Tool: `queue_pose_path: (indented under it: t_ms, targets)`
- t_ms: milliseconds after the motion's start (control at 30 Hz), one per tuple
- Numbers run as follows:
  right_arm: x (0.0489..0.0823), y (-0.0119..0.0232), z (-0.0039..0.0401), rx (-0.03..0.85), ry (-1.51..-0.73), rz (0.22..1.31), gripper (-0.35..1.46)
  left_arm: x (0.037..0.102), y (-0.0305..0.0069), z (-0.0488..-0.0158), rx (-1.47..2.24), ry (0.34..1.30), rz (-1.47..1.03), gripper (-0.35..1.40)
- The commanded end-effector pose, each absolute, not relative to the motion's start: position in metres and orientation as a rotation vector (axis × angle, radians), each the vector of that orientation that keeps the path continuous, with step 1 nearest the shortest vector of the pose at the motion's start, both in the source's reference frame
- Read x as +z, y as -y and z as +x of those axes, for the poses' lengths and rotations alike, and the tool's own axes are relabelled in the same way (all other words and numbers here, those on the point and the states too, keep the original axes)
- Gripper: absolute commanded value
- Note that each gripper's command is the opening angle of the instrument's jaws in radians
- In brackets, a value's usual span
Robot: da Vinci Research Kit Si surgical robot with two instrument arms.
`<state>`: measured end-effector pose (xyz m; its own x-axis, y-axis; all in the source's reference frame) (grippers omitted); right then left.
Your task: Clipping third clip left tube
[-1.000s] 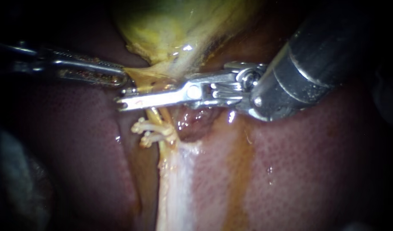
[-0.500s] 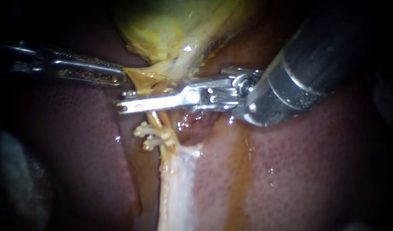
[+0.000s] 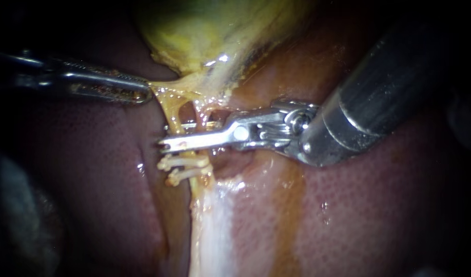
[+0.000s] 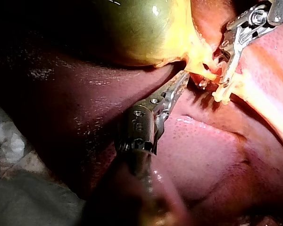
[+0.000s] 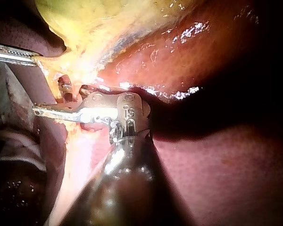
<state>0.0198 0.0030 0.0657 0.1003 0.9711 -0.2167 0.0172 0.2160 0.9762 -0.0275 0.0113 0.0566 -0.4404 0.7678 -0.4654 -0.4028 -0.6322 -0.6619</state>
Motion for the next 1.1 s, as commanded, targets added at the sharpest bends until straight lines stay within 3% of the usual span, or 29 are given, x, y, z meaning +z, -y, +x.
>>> queue_pose_path:
  t_ms: [33, 267, 700, 1100]
  targets:
    - [0.0656, -0.0031, 0.0194, 0.971, -1.235, 1.100, 0.50, 0.0566, -0.0113, -0.0275, 2.104, 0.606, -1.003, -0.35]
    - [0.0661, -0.0035, 0.0168, 0.960, -1.169, 1.073, 0.50, 0.0566, -0.0112, -0.0274, 2.104, 0.606, -1.003, -0.35]
    - [0.0662, -0.0041, 0.0131, 0.979, -1.145, 1.048, 0.50, 0.0565, -0.0112, -0.0274, 2.104, 0.606, -1.003, -0.35]
    - [0.0621, -0.0048, 0.0127, 0.971, -1.135, 1.086, 0.50, 0.0565, -0.0112, -0.0275, 2.103, 0.606, -1.003, -0.35]
